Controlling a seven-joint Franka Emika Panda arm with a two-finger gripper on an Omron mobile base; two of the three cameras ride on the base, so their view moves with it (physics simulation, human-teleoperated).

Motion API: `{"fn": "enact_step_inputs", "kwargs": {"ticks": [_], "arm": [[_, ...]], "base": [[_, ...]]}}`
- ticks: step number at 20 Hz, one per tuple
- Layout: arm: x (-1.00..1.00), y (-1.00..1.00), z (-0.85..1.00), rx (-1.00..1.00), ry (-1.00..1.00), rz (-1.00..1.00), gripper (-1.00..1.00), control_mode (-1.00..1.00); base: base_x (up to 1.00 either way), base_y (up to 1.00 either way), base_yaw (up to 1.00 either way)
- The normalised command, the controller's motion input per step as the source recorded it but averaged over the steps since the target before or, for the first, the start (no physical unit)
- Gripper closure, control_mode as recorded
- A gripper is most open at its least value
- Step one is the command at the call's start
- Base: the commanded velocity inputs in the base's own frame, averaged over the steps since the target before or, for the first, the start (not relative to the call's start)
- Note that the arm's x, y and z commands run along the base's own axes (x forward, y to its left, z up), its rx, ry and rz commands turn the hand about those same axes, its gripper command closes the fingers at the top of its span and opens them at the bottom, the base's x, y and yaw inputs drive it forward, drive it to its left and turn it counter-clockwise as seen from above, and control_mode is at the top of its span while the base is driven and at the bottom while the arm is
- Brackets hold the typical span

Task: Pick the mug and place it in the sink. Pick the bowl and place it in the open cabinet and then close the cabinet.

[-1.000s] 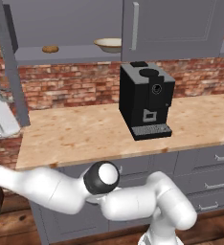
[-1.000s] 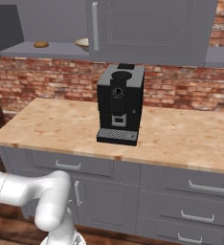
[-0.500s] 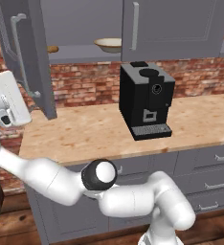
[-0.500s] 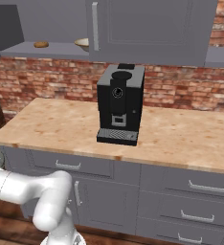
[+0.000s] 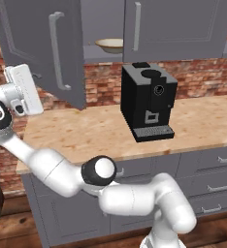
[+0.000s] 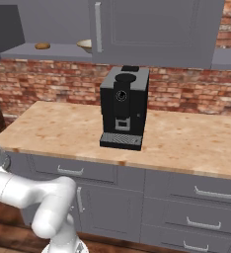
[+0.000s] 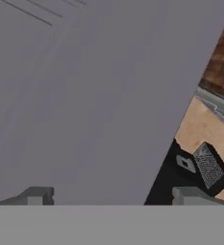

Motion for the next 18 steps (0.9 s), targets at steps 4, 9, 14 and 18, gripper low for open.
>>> {"fn": "enact_step_inputs", "kwargs": {"ticks": [4, 9, 14, 18], "arm": [[0.73, -0.22, 0.00, 0.00, 0.00, -0.09, -1.00, -1.00], [0.66, -0.34, 0.00, 0.02, 0.00, -0.06, -1.00, -1.00], [0.52, -0.33, 0.00, 0.07, 0.03, -0.01, -1.00, -1.00], [0.52, -0.23, 0.00, 0.03, 0.09, 0.01, -1.00, -1.00]], "base": [[0.00, 0.00, 0.00], [0.00, 0.00, 0.00], [0.00, 0.00, 0.00], [0.00, 0.00, 0.00]]}}
